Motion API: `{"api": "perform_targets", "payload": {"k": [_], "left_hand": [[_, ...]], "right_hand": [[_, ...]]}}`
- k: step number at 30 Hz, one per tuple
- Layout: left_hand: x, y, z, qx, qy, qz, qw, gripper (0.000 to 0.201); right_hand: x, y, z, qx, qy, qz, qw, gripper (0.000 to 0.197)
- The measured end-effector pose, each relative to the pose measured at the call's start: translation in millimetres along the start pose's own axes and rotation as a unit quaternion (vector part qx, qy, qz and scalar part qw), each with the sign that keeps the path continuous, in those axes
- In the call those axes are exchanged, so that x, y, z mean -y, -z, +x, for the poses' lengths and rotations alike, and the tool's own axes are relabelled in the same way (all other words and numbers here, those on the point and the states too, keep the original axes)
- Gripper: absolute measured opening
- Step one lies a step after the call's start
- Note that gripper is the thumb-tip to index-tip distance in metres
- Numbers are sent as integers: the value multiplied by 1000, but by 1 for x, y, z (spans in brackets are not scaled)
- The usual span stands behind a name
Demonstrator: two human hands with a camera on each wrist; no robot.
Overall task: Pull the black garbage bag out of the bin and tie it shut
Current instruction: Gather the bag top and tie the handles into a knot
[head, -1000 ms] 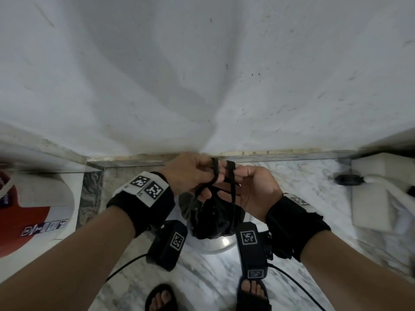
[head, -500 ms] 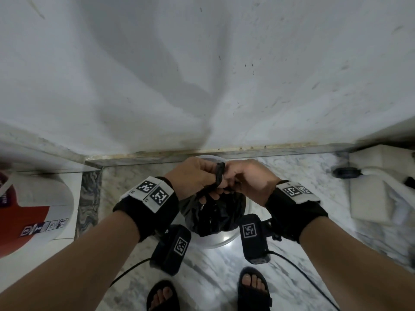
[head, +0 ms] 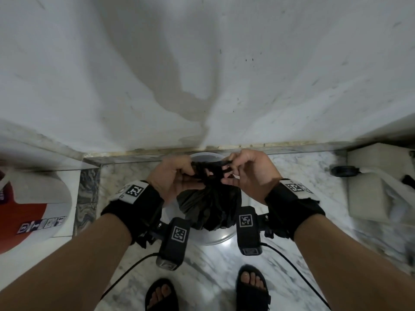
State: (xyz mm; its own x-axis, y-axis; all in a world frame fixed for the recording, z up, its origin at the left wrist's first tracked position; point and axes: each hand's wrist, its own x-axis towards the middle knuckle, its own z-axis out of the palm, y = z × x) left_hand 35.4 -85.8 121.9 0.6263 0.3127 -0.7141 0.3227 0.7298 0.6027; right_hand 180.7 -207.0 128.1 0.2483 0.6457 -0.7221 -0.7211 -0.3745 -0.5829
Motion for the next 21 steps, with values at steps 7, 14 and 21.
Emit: {"api": "perform_targets", "payload": {"k": [7, 14, 21], "left_hand": [[-4, 13, 6, -62, -29, 101, 993, 7], [-11, 18, 13, -119, -25, 150, 981, 13], [-13, 17, 30, -196, 32, 180, 963, 5]], "right_hand": [[-4, 19, -6, 73, -34, -80, 994, 28], [22, 35, -15, 55, 27, -119, 991, 25], [2, 56, -13, -38, 22, -63, 997, 29]]}}
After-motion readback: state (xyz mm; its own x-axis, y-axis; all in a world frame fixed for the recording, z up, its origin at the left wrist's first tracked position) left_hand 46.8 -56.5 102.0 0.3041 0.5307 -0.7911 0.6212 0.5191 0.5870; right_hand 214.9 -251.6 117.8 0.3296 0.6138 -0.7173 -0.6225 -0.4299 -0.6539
